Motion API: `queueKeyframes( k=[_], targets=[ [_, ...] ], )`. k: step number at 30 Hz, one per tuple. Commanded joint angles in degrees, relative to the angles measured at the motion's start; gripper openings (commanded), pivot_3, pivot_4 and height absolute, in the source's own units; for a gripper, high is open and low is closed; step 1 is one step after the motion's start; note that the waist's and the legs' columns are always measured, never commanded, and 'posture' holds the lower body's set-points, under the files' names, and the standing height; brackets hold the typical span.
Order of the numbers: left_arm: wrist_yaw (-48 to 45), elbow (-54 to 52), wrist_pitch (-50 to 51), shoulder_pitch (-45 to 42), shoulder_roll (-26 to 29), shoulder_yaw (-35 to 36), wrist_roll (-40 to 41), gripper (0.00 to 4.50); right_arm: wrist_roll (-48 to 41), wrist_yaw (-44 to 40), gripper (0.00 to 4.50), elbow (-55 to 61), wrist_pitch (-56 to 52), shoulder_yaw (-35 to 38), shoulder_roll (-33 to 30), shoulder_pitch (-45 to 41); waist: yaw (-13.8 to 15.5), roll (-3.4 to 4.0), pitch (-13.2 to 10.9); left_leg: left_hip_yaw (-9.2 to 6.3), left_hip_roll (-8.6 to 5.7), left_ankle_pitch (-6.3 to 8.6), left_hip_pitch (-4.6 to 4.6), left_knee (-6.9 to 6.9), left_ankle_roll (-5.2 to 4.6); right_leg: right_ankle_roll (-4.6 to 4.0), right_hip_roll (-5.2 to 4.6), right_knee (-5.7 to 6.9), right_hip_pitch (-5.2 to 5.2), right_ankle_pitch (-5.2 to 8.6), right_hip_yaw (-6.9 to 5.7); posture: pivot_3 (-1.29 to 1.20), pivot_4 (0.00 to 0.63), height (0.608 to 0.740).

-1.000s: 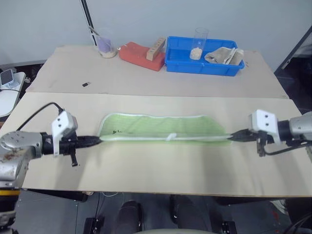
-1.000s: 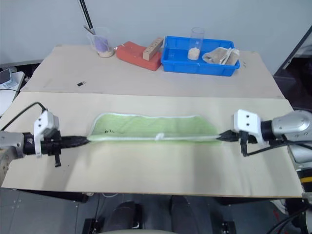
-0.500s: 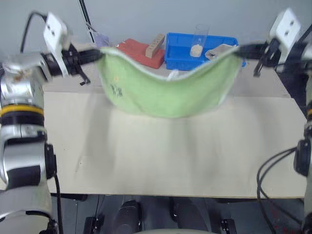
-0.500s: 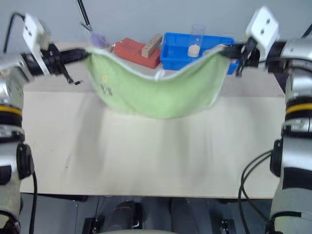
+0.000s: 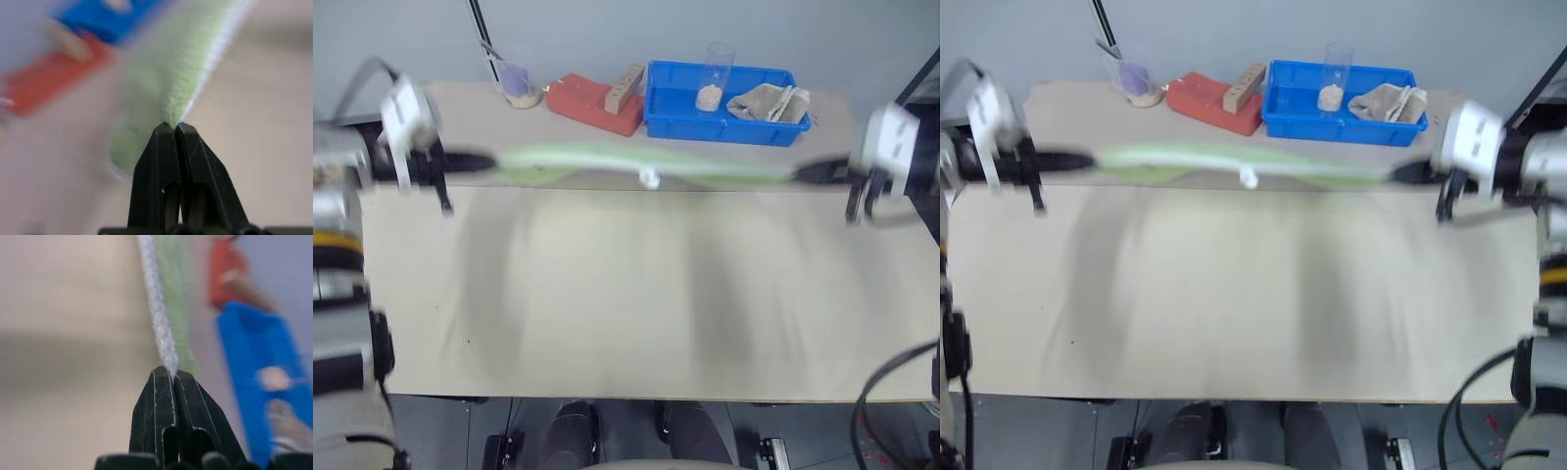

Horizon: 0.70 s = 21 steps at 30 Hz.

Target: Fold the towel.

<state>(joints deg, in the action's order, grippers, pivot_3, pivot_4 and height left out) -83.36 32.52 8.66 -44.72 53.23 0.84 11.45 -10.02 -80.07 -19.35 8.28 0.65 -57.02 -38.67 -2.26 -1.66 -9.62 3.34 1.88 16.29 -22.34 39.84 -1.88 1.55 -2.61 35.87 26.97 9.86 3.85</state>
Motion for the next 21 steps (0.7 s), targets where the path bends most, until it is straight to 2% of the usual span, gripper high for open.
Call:
queueKeyframes(
  k=[1, 4, 7, 11, 12, 16, 21],
  targets=[
    [-1.8, -16.4, 6.0, 13.9, 2.6, 1.5, 4.4, 0.0, -2.2, 0.9, 0.03, 13.3, -2.6, 3.3, -2.4, 13.9, 0.1, 0.0, 0.0, 0.0, 0.0, -0.01, -0.03, 0.01, 0.02, -0.01, 0.02, 0.03, 0.03, 0.0, 0.0, 0.0, 0.15, 0.714],
    [-1.9, -27.3, 11.4, 25.3, 4.1, 3.2, 7.5, 0.0, -3.1, 1.7, 0.03, 20.8, -4.9, 4.4, -3.3, 24.8, 0.1, -0.05, 0.0, 0.0, 0.02, -0.01, 0.03, 0.21, 0.02, -0.03, 0.02, 0.06, 0.05, 0.02, 0.05, 0.0, 0.15, 0.714],
    [-1.6, -33.9, 15.1, 32.4, 6.0, 4.9, 10.0, 0.0, -4.2, 0.7, 0.03, 24.9, -7.4, 5.9, -5.5, 31.7, 0.1, -0.06, -0.1, 0.04, -0.04, -0.07, 0.15, 0.52, 0.08, 0.29, 0.06, 0.14, -0.05, 0.25, 0.1, 0.0, 0.15, 0.714],
    [-2.4, -38.8, 17.6, 39.7, 8.6, 6.4, 12.0, 0.0, -5.5, -2.0, 0.03, 26.2, -10.4, 7.3, -9.5, 37.2, 0.1, -0.08, -0.1, 0.07, 0.05, -0.18, 1.27, 0.58, 0.19, -0.13, 0.05, 0.16, -0.95, 0.47, 0.09, 0.0, 0.15, 0.714],
    [-2.3, -39.4, 18.1, 40.5, 8.9, 6.6, 12.4, 0.0, -6.1, -2.3, 0.03, 26.3, -11.5, 7.4, -10.1, 37.6, 0.1, -0.08, -0.1, 0.06, 0.06, -0.18, 1.31, 0.58, 0.2, -0.14, 0.06, 0.15, -0.98, 0.47, 0.09, 0.0, 0.15, 0.714],
    [-0.9, -38.3, 19.4, 39.7, 8.8, 7.2, 13.5, 0.0, -8.3, -2.3, 0.03, 25.7, -17.0, 7.3, -10.9, 35.6, 0.1, -0.1, -0.1, 0.08, 0.07, -0.22, 1.28, 0.57, 0.25, -0.14, 0.12, 0.2, -0.84, 0.47, 0.08, 0.0, 0.15, 0.714],
    [0.6, -28.7, 20.8, 30.1, 7.6, 4.6, 12.5, 0.0, -8.2, -0.3, 0.03, 21.6, -28.0, 3.6, -9.7, 26.1, 0.1, -0.1, -0.1, 0.08, 0.06, -0.22, 1.22, 0.53, 0.24, -0.15, 0.19, 0.27, -0.76, 0.45, 0.08, 0.0, 0.15, 0.714]
  ],
)
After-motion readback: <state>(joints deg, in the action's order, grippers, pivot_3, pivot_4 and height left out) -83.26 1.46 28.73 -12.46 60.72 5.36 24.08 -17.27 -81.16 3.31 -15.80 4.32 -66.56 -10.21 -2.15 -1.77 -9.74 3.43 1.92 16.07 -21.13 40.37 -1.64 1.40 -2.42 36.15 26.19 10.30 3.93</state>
